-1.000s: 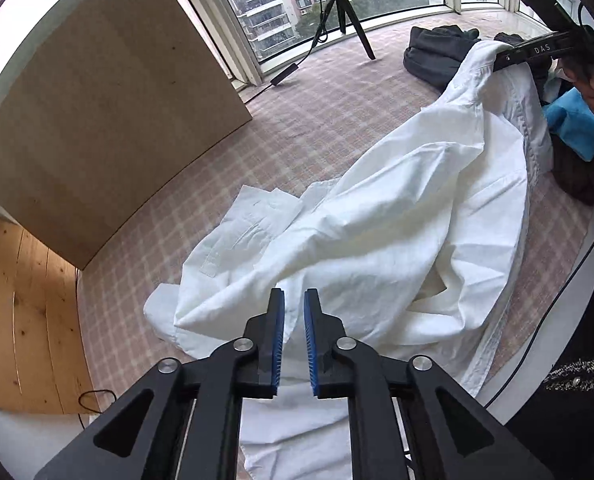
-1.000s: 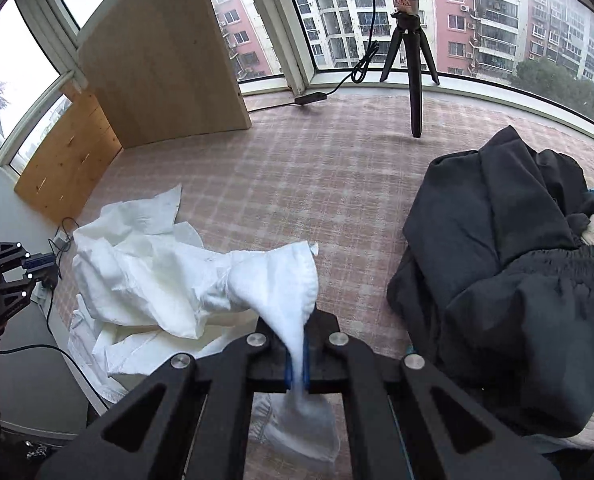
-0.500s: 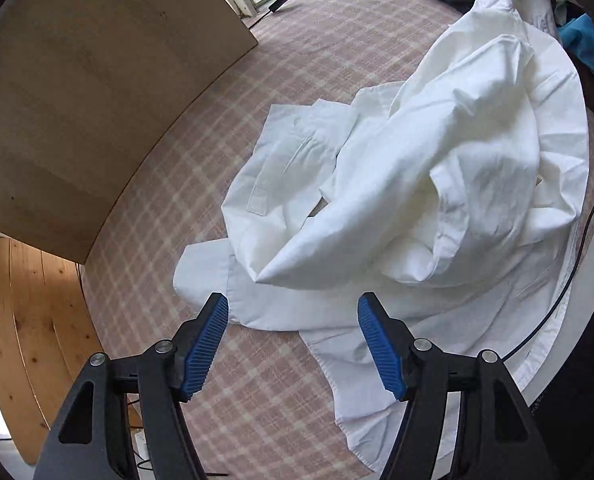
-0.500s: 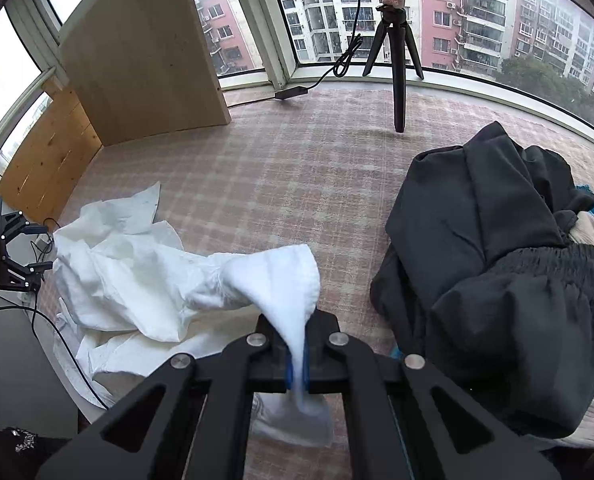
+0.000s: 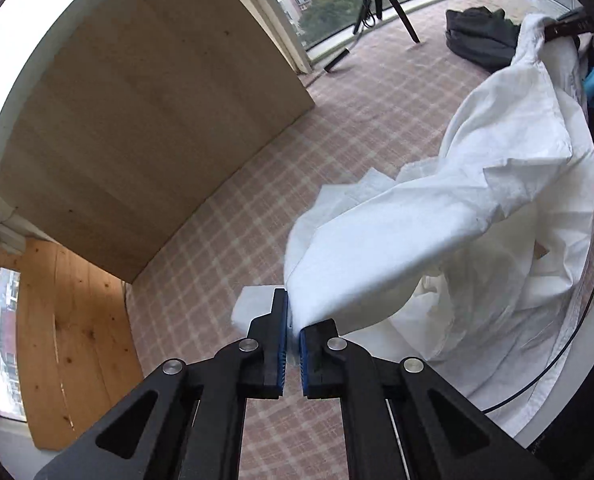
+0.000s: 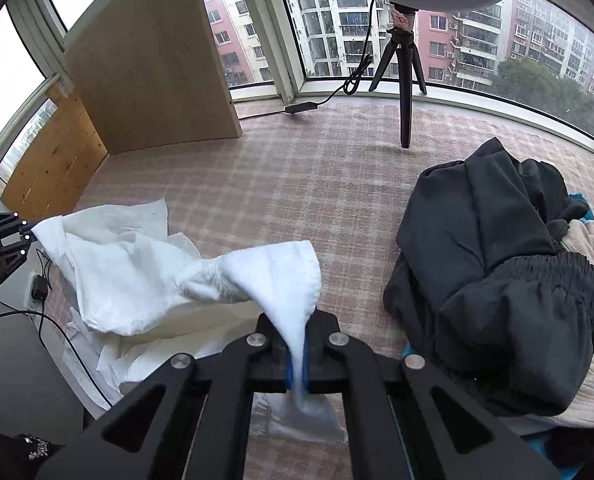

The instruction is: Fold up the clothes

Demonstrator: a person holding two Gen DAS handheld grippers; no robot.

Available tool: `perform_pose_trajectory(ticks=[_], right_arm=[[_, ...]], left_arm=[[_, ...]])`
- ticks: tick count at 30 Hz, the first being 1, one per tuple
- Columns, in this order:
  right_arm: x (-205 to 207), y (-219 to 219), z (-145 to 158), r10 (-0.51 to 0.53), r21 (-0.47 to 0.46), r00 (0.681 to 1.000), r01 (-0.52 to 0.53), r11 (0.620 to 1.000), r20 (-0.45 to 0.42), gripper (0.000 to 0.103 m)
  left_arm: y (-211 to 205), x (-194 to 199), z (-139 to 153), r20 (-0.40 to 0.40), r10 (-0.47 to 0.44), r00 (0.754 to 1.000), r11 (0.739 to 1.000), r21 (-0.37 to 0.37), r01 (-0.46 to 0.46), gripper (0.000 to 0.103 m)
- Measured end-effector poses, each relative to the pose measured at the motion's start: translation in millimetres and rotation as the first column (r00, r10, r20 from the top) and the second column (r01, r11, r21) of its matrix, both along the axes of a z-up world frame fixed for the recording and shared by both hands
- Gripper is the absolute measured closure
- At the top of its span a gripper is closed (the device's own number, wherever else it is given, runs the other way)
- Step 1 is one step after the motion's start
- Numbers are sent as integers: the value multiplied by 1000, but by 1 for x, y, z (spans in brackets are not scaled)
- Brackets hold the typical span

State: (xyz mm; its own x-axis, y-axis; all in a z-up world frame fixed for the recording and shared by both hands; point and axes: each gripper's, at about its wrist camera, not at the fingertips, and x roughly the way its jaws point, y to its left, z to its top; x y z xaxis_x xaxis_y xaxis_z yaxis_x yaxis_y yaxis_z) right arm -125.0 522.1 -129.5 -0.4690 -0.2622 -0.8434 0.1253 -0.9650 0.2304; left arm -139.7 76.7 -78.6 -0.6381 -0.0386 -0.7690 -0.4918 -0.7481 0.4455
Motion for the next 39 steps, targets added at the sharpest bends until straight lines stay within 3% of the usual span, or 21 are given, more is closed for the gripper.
perform_pose_trajectory(ticks=[2, 3, 4, 5, 6, 7, 9, 10, 11, 13, 17, 20, 24, 26, 27, 28, 31, 34, 36, 38, 39], right_arm=[[1, 0, 4, 6, -11, 1000, -6, 1000, -10, 100], [1, 0, 6, 10, -9, 1000, -10, 1000, -16, 100], [2, 0, 8, 13, -7, 1000, -14, 1000, -22, 100], [2, -1, 10, 17, -4, 999, -17, 1000, -27, 100], [3, 0, 11, 20, -5, 999, -20, 1000, -31, 100], [4, 1, 12, 25, -9, 999, -25, 1000, -31, 100], [6, 3, 13, 34, -11, 999, -35, 999, -31, 100], [6, 2, 13, 43, -12, 999, -43, 999, -30, 100], [7, 1, 14, 52, -13, 998, -53, 999, -28, 100], [8, -4, 16, 69, -2, 997, -69, 998, -32, 100], [11, -10, 26, 96, -2, 994, -96, 995, -51, 100], [12, -10, 38, 104, -17, 992, -106, 994, -74, 100], [14, -8, 48, 107, -22, 990, -110, 994, -87, 100], [16, -7, 51, 109, -16, 990, -111, 994, -89, 100], [17, -7, 51, 110, -15, 990, -112, 994, -90, 100], [19, -7, 51, 112, -14, 990, -114, 993, -91, 100], [21, -5, 52, 112, -21, 989, -115, 993, -98, 100], [20, -3, 55, 108, -42, 988, -112, 993, -107, 100], [18, -3, 58, 108, -64, 988, -115, 991, -110, 100], [15, -6, 61, 119, -81, 987, -129, 988, -109, 100], [15, -9, 62, 122, -67, 986, -130, 989, -110, 100]], left_arm=[[-8, 30, 28, -94, 36, 995, 998, 52, -31, 98], [-9, 48, 31, -110, 50, 993, 995, 87, -40, 97], [-8, 65, 17, -72, 49, 996, 992, 116, -40, 92], [-6, 82, -1, -22, 43, 999, 989, 143, -39, 85], [-5, 99, -19, 27, 36, 999, 985, 171, -40, 66], [1, 114, -51, 112, 23, 993, 989, 145, -39, 49], [18, 144, -115, 214, 24, 977, 999, -34, -17, 52], [25, 155, -136, 225, 30, 974, 993, -116, -3, 54], [30, 163, -145, 223, 27, 974, 990, -143, 6, 55], [41, 166, -132, 223, 9, 975, 998, -58, 4, 55], [81, 161, -88, 107, -95, 990, 990, 115, 83, 51], [122, 155, -83, 75, -221, 972, 964, 166, 206, 50], [152, 147, -104, 140, -304, 942, 949, 127, 287, 50], [166, 142, -115, 176, -340, 924, 939, 107, 325, 59], [173, 140, -120, 194, -358, 913, 934, 98, 345, 78], [170, 136, -114, 171, -337, 926, 941, 76, 329, 103], [153, 121, -87, 66, -249, 966, 968, 6, 250, 102], [136, 106, -60, -46, -163, 986, 986, -54, 160, 102], [125, 96, -42, -123, -107, 987, 991, -88, 96, 102], [105, 88, -20, -283, 33, 958, 999, -12, -38, 102], [110, 91, -31, -270, 23, 963, 1000, -7, -26, 102]])
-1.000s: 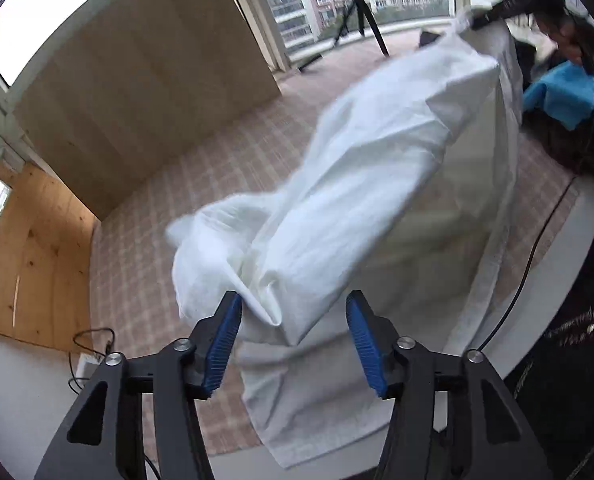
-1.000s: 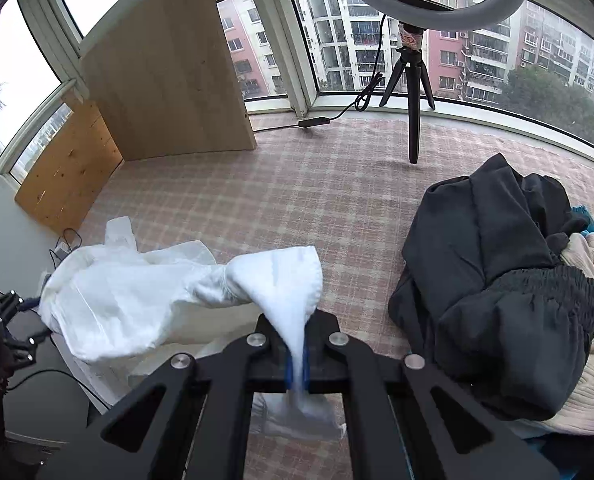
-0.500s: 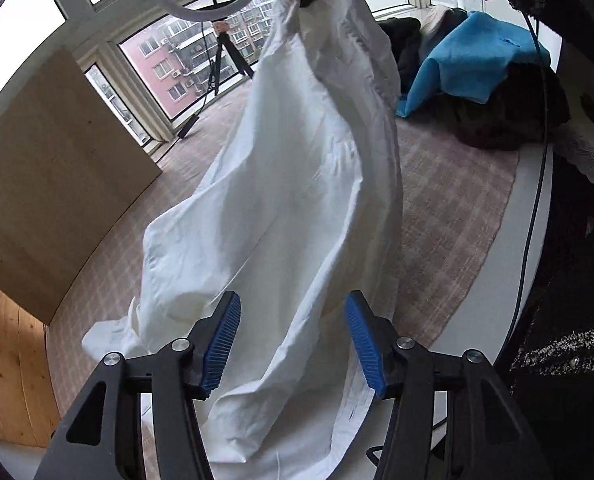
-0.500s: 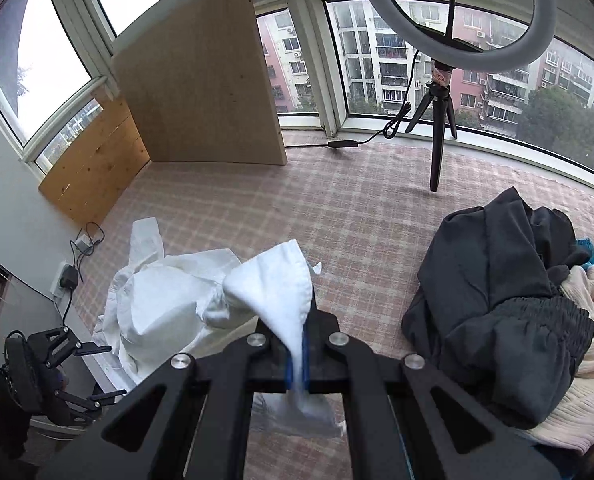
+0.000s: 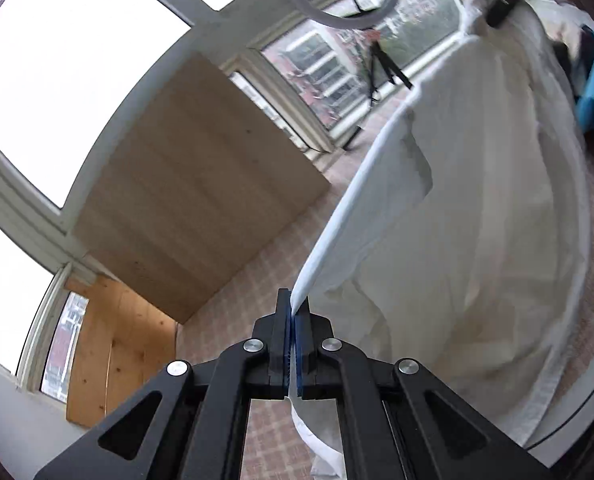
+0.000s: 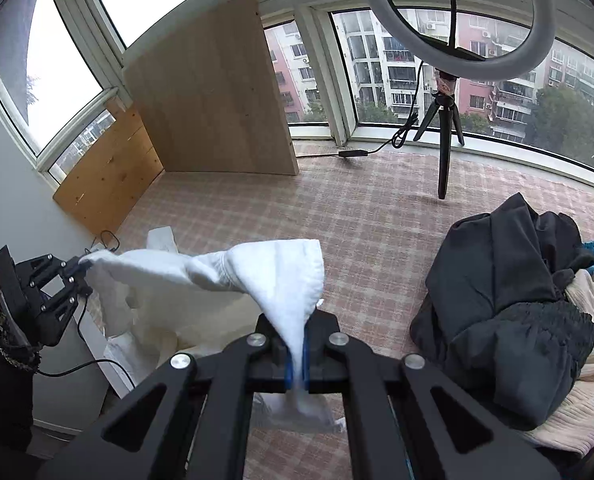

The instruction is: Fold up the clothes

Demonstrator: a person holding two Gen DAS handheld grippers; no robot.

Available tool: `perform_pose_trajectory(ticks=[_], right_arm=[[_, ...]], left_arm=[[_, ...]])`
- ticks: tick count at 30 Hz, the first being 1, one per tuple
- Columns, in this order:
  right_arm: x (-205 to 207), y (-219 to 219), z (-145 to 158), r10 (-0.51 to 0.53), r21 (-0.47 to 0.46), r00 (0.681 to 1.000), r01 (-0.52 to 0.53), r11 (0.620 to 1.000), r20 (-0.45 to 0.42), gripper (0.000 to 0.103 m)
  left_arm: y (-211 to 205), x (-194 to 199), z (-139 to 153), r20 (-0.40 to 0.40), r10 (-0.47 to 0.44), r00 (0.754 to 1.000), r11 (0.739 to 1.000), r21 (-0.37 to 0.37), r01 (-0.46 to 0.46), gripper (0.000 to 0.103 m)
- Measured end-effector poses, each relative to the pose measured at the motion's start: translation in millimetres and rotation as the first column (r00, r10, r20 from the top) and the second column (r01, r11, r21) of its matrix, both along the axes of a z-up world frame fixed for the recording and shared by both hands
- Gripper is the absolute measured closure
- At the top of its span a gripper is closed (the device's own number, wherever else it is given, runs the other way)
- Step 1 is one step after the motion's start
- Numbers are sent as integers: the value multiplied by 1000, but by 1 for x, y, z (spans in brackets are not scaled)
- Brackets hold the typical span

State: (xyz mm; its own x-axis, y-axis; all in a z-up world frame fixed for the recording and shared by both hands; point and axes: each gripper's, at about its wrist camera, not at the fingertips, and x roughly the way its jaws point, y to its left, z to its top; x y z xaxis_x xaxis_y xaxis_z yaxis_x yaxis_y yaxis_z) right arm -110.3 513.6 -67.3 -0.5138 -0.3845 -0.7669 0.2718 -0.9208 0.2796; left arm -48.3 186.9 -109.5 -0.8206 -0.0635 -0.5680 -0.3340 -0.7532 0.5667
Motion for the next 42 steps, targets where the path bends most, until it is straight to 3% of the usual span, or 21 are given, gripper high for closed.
perform_pose_trajectory(ticks=[3, 6, 7, 9, 12, 14, 15, 16, 19, 30, 32, 34, 36, 39, 42], right_arm=[[-1, -6, 2, 8, 56, 1000, -7, 998, -12, 100], [-2, -3, 2, 4, 60, 1000, -4, 998, -1, 100], [-2, -2, 2, 2, 58, 1000, -3, 998, 5, 100], [-3, 1, 1, 0, 49, 1000, -1, 999, 20, 100], [-1, 1, 0, -2, 54, 1000, 0, 999, 27, 100], [1, 2, 0, -1, 51, 1000, 0, 999, 25, 100], [2, 2, 1, 0, 47, 1000, -1, 999, 25, 100], [3, 2, 1, 1, 44, 1000, -2, 999, 24, 100], [3, 1, 5, 4, 32, 1000, -4, 999, 22, 100], [10, -5, 14, 17, 26, 1000, -17, 1000, 2, 100], [11, -5, 15, 20, 22, 1000, -20, 1000, 2, 100], [11, -7, 15, 28, 23, 1000, -28, 999, 4, 100], [11, -9, 14, 36, 27, 999, -36, 999, 6, 100], [9, -11, 26, 34, 26, 999, -33, 999, -22, 100], [0, -18, 67, 42, -21, 995, -44, 999, -90, 100]], left_arm=[[25, 17, -49, 112, -94, 989, 995, -5, 95, 102], [51, 34, -99, 223, -185, 957, 982, 0, 190, 95], [59, 40, -115, 260, -214, 942, 975, 4, 221, 88], [62, 47, -129, 274, -224, 935, 973, 0, 233, 77], [51, 47, -113, 296, -196, 935, 979, 116, 168, 77], [47, 50, -93, 277, -198, 940, 966, 220, 138, 69], [48, 53, -84, 253, -206, 945, 956, 261, 138, 60], [51, 56, -76, 230, -218, 948, 945, 292, 147, 56], [69, 54, -72, 197, -240, 950, 931, 324, 168, 55], [94, 29, -75, 229, -226, 947, 887, 449, 103, 57], [93, 25, -88, 258, -211, 943, 898, 433, 82, 69], [89, 22, -99, 289, -200, 936, 898, 436, 58, 96], [80, 18, -104, 322, -198, 926, 884, 467, 27, 101], [64, 17, -74, 285, -193, 939, 881, 471, 38, 102], [35, 11, -3, 174, -176, 969, 894, 441, 83, 102]])
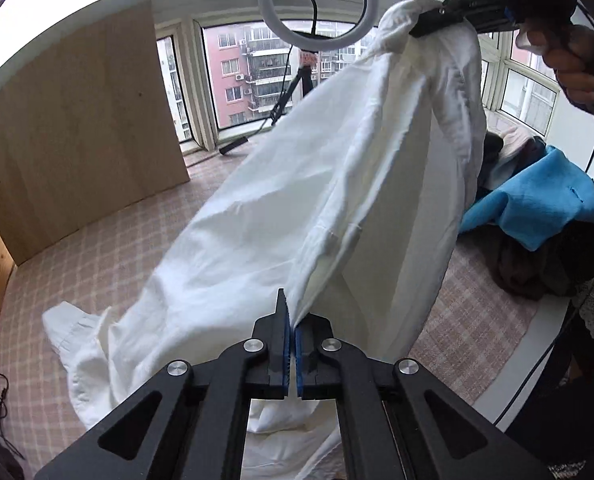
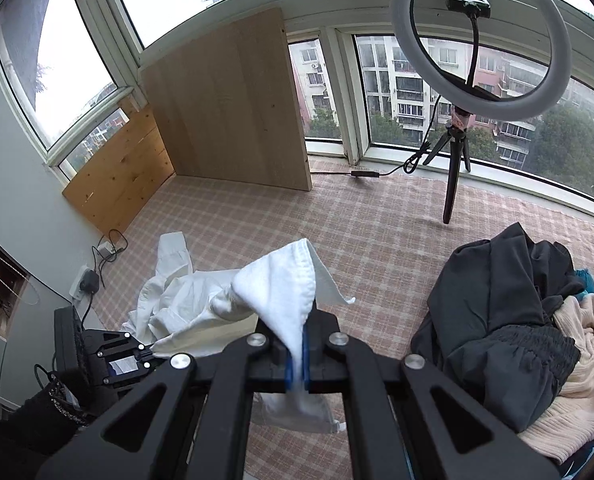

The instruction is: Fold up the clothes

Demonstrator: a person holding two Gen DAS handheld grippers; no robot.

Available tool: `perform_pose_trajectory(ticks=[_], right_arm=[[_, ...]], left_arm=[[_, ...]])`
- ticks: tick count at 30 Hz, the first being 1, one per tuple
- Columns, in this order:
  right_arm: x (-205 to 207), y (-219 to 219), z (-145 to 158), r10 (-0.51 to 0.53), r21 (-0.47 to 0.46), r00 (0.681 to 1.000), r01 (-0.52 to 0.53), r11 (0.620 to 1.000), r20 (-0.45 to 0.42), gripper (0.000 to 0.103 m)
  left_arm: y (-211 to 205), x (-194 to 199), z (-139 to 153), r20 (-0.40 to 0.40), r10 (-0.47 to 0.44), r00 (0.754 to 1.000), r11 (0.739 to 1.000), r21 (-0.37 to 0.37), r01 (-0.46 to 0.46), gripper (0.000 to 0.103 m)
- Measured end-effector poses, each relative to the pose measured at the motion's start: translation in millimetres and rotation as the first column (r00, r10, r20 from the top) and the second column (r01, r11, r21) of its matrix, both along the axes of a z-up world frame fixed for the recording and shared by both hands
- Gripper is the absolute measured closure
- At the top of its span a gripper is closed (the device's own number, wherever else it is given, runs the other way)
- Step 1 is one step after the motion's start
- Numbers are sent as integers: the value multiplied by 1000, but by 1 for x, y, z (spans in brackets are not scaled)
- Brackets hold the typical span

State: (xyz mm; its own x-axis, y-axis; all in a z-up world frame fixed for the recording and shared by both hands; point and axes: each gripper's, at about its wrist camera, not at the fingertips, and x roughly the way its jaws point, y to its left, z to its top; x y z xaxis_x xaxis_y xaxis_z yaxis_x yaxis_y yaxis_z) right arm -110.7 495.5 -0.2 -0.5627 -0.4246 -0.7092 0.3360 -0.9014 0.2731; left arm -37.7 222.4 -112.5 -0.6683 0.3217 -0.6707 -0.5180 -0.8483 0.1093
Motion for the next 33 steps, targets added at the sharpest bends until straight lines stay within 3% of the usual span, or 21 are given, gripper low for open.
perform_pose_trajectory(ticks=[2, 4, 7, 10, 12, 14, 17, 18, 20, 23, 25, 27, 33], right_arm=[[-4, -11, 43, 21, -32, 997, -23, 999, -79, 100], [2, -29, 102, 54, -39, 978, -63, 997, -200, 100], [24, -61, 195, 104, -22, 915, -122, 992, -389, 100], [50, -77, 272, 129, -30, 852, -167, 985, -507, 100], [65, -82, 307, 138, -47, 821, -196, 979, -554, 100], [80, -87, 331, 133, -45, 793, -198, 979, -594, 100], [84, -99, 332, 121, -45, 772, -191, 981, -624, 100], [72, -113, 316, 136, 15, 793, -158, 987, -594, 100], [40, -144, 270, 212, 197, 872, -137, 971, -441, 101], [21, -145, 232, 202, 159, 914, -155, 975, -351, 101], [18, -135, 237, 158, 133, 915, -116, 984, -371, 101], [23, -120, 263, 116, 107, 904, -79, 991, -411, 101], [75, -80, 363, 29, -28, 808, -56, 998, -588, 101]], left_arm=[[-23, -7, 65, -119, 38, 992, 998, -37, -43, 102], [-50, -9, 138, -231, 86, 969, 995, -34, -97, 102], [-69, 7, 225, -383, 125, 915, 987, -48, -155, 102], [-80, 38, 280, -484, 119, 867, 982, -73, -175, 101], [-82, 59, 298, -516, 100, 850, 984, -74, -161, 98], [-77, 56, 280, -472, 87, 877, 987, -80, -141, 98], [-69, 47, 249, -390, 67, 918, 990, -90, -110, 98], [-66, 43, 238, -362, 60, 930, 991, -92, -100, 98], [-61, 37, 217, -305, 46, 951, 992, -96, -79, 101], [-53, 28, 186, -217, 24, 976, 994, -99, -47, 102], [-53, 29, 194, -226, 18, 974, 997, -74, -36, 102], [-57, 39, 229, -289, 18, 957, 997, -71, -41, 102], [-70, 68, 328, -489, 16, 872, 998, -52, -47, 94]])
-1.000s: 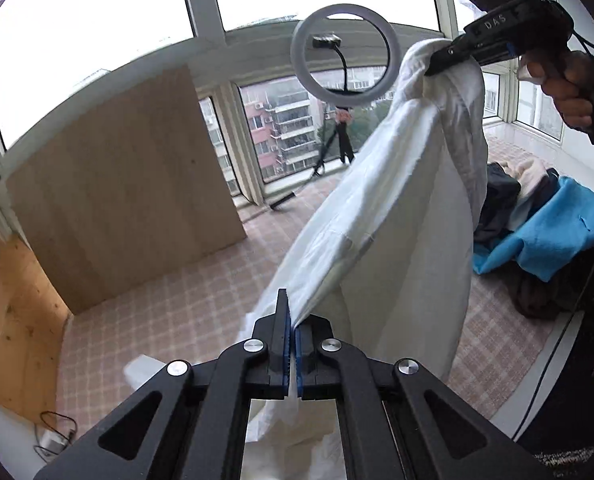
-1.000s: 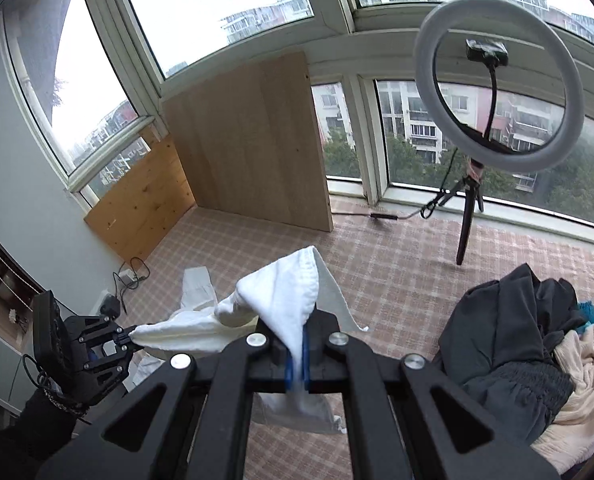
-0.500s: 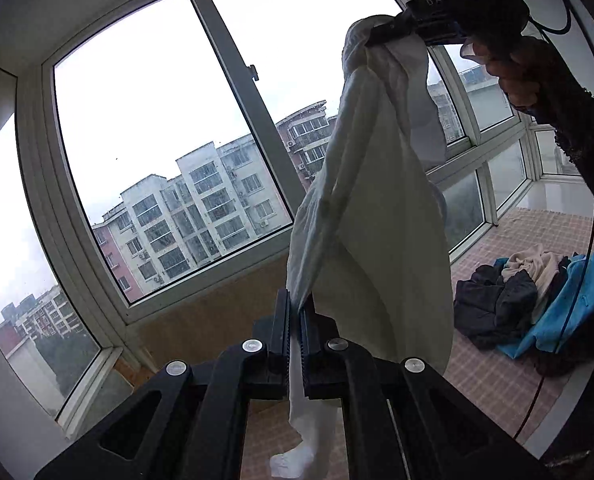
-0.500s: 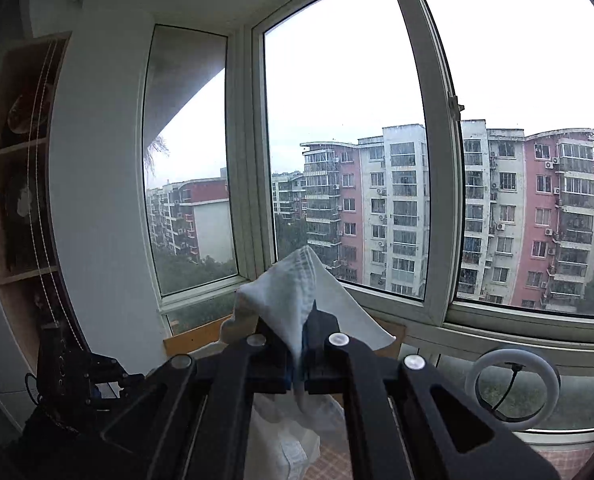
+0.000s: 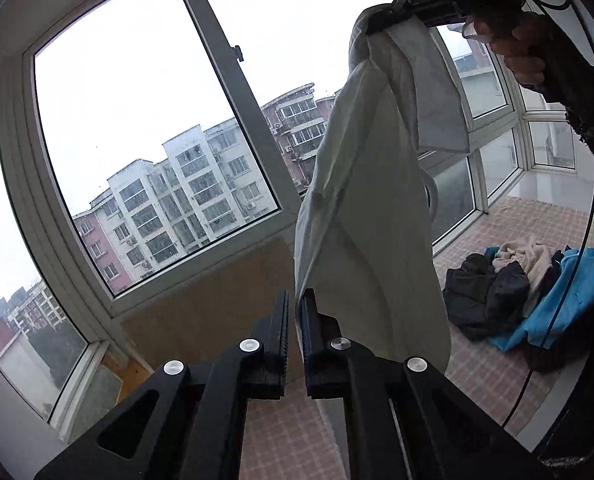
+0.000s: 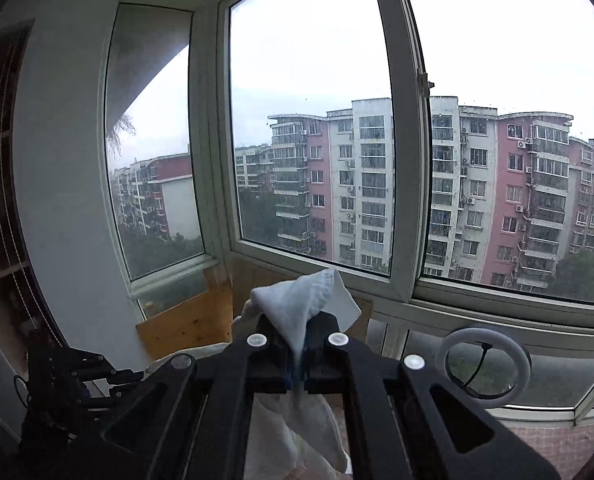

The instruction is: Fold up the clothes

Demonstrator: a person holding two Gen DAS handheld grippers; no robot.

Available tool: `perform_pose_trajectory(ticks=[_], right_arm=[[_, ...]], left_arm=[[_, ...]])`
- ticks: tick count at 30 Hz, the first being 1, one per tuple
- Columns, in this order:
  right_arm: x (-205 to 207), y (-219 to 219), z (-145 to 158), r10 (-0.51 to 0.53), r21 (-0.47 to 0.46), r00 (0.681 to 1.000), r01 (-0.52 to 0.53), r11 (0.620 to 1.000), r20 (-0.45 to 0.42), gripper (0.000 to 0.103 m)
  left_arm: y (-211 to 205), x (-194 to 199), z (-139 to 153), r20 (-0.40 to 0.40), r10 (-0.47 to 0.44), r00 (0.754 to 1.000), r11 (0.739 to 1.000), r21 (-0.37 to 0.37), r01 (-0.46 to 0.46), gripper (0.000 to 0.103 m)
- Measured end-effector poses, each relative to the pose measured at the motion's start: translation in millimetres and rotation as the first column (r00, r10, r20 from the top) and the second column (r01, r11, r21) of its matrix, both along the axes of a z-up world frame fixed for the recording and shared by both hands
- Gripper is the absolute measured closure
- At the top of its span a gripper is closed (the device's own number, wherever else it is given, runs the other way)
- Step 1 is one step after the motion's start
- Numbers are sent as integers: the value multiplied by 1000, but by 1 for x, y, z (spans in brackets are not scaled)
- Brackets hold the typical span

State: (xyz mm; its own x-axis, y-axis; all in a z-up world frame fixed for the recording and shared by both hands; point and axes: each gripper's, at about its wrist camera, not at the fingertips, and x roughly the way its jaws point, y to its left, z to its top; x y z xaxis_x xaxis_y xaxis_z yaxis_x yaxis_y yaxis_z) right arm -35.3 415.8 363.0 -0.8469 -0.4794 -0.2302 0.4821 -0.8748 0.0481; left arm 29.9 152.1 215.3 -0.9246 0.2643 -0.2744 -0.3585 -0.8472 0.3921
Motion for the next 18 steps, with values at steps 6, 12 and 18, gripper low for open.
perform_pose_trajectory(ticks=[6, 12, 18], right_arm=[[-8, -21, -9, -40, 76, 999, 38, 996, 28, 101], [-36, -39, -58, -80, 155, 991, 63, 986, 111, 101], [-49, -30, -63, -151, 194, 979, 123, 973, 137, 100]], left_arm=[[1, -9, -28, 29, -65, 997, 995, 82, 63, 94], [3, -28, -122, 172, -153, 973, 976, 178, 122, 95], [16, -14, -225, 355, -337, 872, 906, 375, 197, 94]])
